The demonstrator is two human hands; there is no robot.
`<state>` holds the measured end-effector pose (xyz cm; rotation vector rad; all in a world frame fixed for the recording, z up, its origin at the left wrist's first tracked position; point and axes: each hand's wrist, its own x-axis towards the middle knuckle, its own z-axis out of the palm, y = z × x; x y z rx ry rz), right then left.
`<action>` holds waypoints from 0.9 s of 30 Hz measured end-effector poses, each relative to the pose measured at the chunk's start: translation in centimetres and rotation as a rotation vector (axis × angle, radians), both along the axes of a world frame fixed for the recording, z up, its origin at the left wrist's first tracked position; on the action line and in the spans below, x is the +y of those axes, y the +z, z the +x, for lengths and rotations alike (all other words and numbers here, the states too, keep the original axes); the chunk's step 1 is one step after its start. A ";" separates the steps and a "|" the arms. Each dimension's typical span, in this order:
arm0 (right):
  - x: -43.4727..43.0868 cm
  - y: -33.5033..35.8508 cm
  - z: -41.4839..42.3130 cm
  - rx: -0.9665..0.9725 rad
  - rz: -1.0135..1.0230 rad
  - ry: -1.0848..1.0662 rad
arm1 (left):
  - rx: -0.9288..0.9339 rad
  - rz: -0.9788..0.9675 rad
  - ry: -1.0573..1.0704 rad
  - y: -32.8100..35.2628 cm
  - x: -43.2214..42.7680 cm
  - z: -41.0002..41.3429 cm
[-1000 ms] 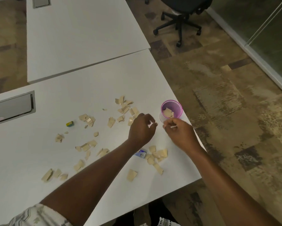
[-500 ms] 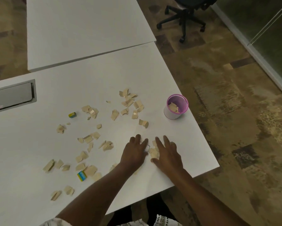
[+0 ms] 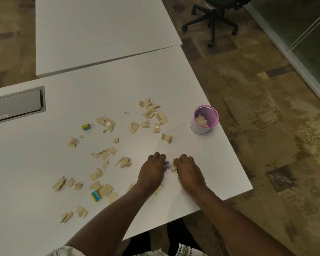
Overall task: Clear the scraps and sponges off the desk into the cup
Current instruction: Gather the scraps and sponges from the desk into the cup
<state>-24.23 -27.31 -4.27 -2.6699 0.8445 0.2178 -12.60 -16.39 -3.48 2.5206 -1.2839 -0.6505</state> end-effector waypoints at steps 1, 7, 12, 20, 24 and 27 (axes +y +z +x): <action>-0.1 0.0 0.0 -0.011 0.004 0.004 | 0.008 0.002 0.015 0.1 0.0 0.1; -1.2 0.8 0.3 -0.187 0.155 -0.116 | 0.052 -0.052 0.115 0.8 0.0 0.4; -2.2 2.4 0.9 -0.267 0.330 -0.343 | 0.199 -0.105 0.316 1.6 -0.7 0.9; -5.0 5.6 1.3 -0.413 0.412 -0.418 | 0.338 -0.193 0.512 4.7 -2.8 1.6; -8.5 7.7 1.6 -0.522 0.439 -0.504 | 0.320 -0.249 0.512 6.4 -5.4 2.2; -11.5 8.9 2.2 -0.523 0.343 -0.525 | 0.321 -0.328 0.478 8.7 -8.4 2.8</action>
